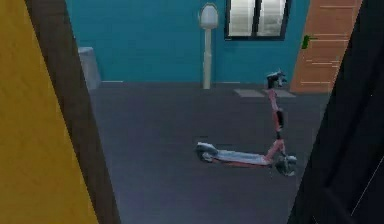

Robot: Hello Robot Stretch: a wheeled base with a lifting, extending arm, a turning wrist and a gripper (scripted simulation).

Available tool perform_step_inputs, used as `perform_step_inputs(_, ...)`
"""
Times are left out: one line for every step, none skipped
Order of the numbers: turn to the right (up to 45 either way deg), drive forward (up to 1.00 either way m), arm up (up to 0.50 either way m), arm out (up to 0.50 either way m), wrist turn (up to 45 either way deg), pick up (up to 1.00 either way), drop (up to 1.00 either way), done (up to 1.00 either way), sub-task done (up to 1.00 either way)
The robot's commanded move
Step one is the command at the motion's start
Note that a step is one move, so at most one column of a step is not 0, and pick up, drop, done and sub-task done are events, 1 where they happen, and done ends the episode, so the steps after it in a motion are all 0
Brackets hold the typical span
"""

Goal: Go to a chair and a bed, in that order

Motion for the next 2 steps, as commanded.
perform_step_inputs(18.0,0.0,0.0,0.0,0.0,0.0,0.0,0.0,0.0)
perform_step_inputs(0.0,1.0,0.0,0.0,0.0,0.0,0.0,0.0,0.0)
